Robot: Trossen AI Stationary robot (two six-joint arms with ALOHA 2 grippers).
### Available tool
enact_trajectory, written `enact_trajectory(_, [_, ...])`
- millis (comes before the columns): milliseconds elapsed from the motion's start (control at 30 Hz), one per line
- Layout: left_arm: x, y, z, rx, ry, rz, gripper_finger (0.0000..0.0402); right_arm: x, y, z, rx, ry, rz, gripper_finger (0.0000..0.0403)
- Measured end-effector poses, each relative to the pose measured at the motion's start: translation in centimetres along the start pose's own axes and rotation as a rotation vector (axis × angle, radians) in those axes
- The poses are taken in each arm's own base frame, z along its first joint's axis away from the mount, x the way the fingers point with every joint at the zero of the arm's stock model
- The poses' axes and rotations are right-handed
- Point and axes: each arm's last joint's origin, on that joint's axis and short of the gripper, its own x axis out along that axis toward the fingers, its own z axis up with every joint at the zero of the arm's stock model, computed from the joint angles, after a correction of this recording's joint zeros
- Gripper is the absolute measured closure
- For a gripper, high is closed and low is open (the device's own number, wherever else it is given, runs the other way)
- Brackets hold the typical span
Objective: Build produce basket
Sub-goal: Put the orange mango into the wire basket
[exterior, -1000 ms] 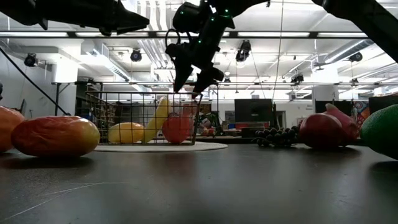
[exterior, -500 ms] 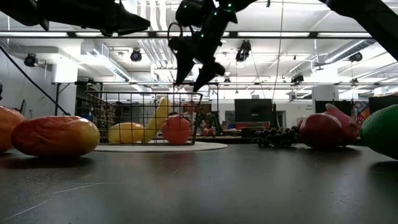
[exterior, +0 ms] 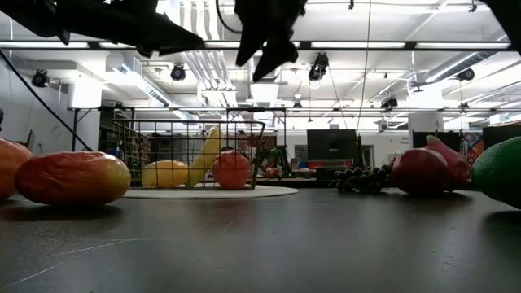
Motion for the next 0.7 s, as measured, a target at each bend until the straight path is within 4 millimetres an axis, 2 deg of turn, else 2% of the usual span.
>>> enact_trajectory(167, [0.7,-0.4,-0.8,-0.023,0.044,-0.01,0.0214,-1.5,2.0,-2.0,-0.077,0.007,0.006,0.0076])
enact_trajectory(267, [1.1,-0.6,-1.1,-0.064,0.064,-0.02,0.0214,-1.6,2.6,-3.7,-0.107,0.01,-0.025,0.0076])
enact_trajectory(567, [1.5,-1.9,-1.2,-0.161,0.076,-0.124,0.0214,-1.5,3.1,-8.0,-0.268,-0.157,0.019,0.0076])
enact_trajectory(700, [0.9,-3.3,-0.7,-0.229,0.056,-0.256,0.0214,-1.5,2.9,-9.4,-0.319,-0.274,0.034,0.0076])
